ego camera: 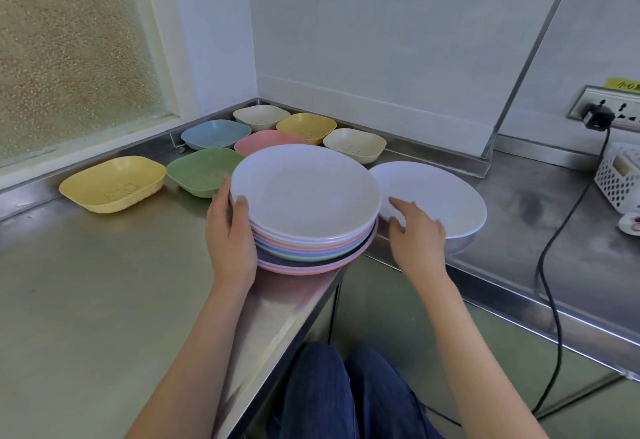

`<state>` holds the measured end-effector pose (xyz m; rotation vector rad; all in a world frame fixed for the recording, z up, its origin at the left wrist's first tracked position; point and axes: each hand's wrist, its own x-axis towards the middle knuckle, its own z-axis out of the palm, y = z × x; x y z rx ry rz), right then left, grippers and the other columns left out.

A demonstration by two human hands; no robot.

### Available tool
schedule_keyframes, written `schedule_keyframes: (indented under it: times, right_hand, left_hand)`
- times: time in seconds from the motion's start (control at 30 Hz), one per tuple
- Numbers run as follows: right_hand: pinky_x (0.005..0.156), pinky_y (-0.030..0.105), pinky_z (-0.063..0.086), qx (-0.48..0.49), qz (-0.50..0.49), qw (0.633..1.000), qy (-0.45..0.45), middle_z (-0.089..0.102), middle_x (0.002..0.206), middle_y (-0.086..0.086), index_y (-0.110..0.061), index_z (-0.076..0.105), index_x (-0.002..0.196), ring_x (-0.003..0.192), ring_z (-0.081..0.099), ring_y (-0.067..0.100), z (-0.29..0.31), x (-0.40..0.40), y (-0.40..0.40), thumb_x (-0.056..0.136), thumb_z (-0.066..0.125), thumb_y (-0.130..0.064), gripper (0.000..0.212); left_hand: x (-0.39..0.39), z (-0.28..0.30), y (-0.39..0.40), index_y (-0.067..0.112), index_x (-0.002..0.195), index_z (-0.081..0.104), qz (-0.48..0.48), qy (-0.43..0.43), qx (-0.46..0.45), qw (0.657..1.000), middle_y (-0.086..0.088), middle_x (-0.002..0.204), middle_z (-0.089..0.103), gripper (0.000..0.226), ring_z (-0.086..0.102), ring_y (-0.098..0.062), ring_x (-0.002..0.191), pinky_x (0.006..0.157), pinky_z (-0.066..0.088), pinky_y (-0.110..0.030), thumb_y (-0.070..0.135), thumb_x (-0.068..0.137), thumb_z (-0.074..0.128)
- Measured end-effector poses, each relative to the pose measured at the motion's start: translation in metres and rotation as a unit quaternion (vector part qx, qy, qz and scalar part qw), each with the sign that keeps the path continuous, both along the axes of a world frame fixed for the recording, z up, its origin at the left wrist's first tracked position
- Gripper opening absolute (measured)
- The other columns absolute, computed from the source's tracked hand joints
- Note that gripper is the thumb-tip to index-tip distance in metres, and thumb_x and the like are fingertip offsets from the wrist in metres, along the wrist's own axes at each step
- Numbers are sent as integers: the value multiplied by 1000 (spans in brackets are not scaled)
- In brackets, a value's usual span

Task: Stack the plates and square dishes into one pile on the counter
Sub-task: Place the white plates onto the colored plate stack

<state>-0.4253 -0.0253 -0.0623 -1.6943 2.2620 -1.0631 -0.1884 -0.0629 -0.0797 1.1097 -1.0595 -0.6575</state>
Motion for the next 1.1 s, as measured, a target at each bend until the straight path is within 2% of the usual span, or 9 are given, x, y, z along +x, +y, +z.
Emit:
schedule_keyframes:
  times: [0.07,0.17,0.33,0.47,0.57,0.63,0.73,0.9,1.1]
  right_hand:
    - [114,54,0,53,-24,995,81,57,133,6,-26,51,132,139,31,15,-14,-8,-2,96,46,-22,37]
    - [113,53,-4,46,-41,989,137,64,123,1,-30,57,125,128,46,16,-20,-9,-5,94,49,-22,33]
    - [114,44,9,-50,-91,987,124,73,102,3,-24,68,112,100,62,25,-14,-11,-6,87,47,1,41]
    - [99,51,40,-197,-91,975,46,70,72,15,-12,74,101,70,50,26,2,-9,3,83,51,8,35]
    - [99,47,39,-300,-17,954,11,74,79,10,-10,75,97,84,56,14,11,8,13,80,55,14,35]
    - [101,41,36,-338,45,939,29,75,90,2,-13,75,97,89,65,12,18,24,17,78,58,14,37]
    - [95,39,39,-375,118,916,78,75,85,-2,-15,75,95,85,68,13,31,51,18,75,62,14,37]
    - [91,40,45,-314,192,922,121,76,83,-2,-16,75,96,80,71,20,26,87,18,73,66,11,36]
    - [93,38,43,-231,215,937,151,75,97,1,-19,74,101,90,71,20,22,92,24,77,55,2,38]
  left_hand:
    - [0,-1,0,31,136,45,2,3,0,1000,28,127,44,46,40,5,122,105,30,-24,35,91,43]
    - [0,-1,0,33,135,46,3,4,2,1000,33,122,45,45,41,11,116,100,30,-17,35,91,43]
    - [0,0,1,33,135,46,2,-1,0,1000,33,122,45,42,41,15,113,95,30,-11,33,93,43]
    - [-1,0,1,31,135,47,10,1,2,1000,25,128,46,42,42,4,120,101,32,-19,32,94,43]
    - [0,-1,1,31,135,47,10,2,2,1000,25,129,46,42,42,5,120,100,31,-18,33,93,43]
    - [1,-1,1,31,135,47,5,3,-2,1000,26,127,47,42,43,12,116,96,31,-10,31,93,44]
    - [2,-1,1,28,133,50,3,8,-10,1000,27,123,50,41,43,24,108,89,32,2,29,92,45]
    - [3,1,1,23,134,51,7,13,-10,1000,11,135,53,42,47,-3,124,105,36,-25,30,93,45]
    - [-1,5,4,19,131,53,0,53,-12,999,2,131,58,47,51,-10,122,108,38,-42,38,92,35]
